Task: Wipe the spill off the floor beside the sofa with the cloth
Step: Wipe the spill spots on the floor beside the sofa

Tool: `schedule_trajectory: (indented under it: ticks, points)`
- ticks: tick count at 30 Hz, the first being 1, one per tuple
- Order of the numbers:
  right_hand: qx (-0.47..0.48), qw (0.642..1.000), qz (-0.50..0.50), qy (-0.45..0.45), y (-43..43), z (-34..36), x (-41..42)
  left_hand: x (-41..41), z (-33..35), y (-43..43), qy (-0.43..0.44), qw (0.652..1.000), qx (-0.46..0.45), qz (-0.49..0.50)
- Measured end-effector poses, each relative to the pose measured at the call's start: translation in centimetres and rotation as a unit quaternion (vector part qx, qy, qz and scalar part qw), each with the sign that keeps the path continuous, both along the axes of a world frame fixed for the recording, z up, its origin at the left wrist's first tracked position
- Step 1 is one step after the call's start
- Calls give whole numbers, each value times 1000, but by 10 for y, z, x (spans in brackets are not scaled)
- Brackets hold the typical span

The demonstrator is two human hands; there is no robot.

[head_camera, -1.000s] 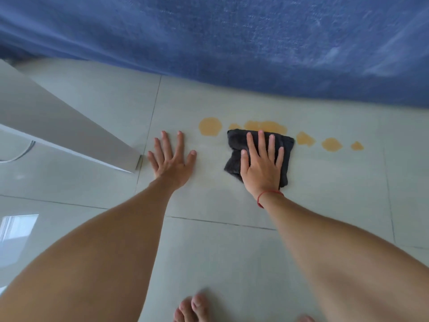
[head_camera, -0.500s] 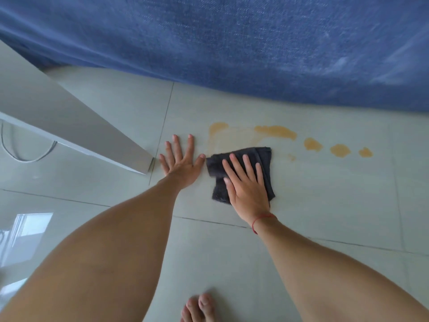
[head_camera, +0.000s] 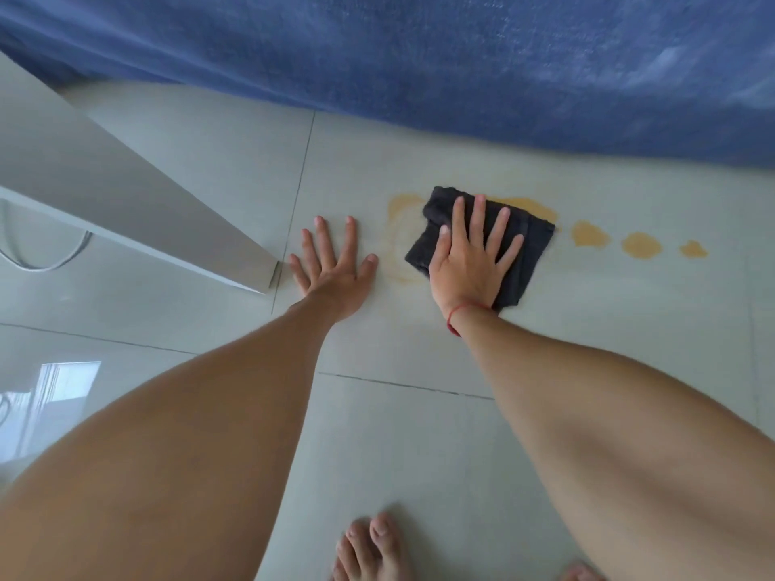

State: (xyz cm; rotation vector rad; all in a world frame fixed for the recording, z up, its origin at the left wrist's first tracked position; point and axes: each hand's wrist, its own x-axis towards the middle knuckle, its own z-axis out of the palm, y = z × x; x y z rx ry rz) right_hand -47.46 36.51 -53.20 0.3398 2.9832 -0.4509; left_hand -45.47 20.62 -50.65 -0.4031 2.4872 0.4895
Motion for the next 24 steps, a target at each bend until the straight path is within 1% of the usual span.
schedule_trajectory:
  ticks: [3,5,7,8,10,13,15,17,19,21,24]
  points:
    - [-10,997,69,19,-21,0,5,-1,2,1,-6,1000,13,11]
    - [-2,992,125,22,-14,2,21,-1,6,0,-8,999,28,17]
    - [9,982,190,11,9,4,42,-1,9,-3,17,999,21,17]
    - [12,979,202,4,24,4,51,-2,9,-6,42,999,10,14]
    - [15,982,188,-12,56,6,62,1,7,-12,78,997,-17,7]
    - [39,989,143,-23,82,9,54,9,-4,-14,96,994,-56,-6]
    - [32,996,86,-20,77,8,34,9,-10,-16,101,993,-57,-10]
    - [13,1000,9,-14,56,7,11,8,-11,-18,90,995,-48,-8]
    - [-4,999,-30,-14,27,5,-11,6,-12,-20,82,996,-45,-11]
    - [-17,1000,-13,-12,-5,5,-27,4,-12,-22,72,996,-40,-17]
    - [-19,998,63,-3,-43,4,-26,4,-11,-22,61,997,-37,-20]
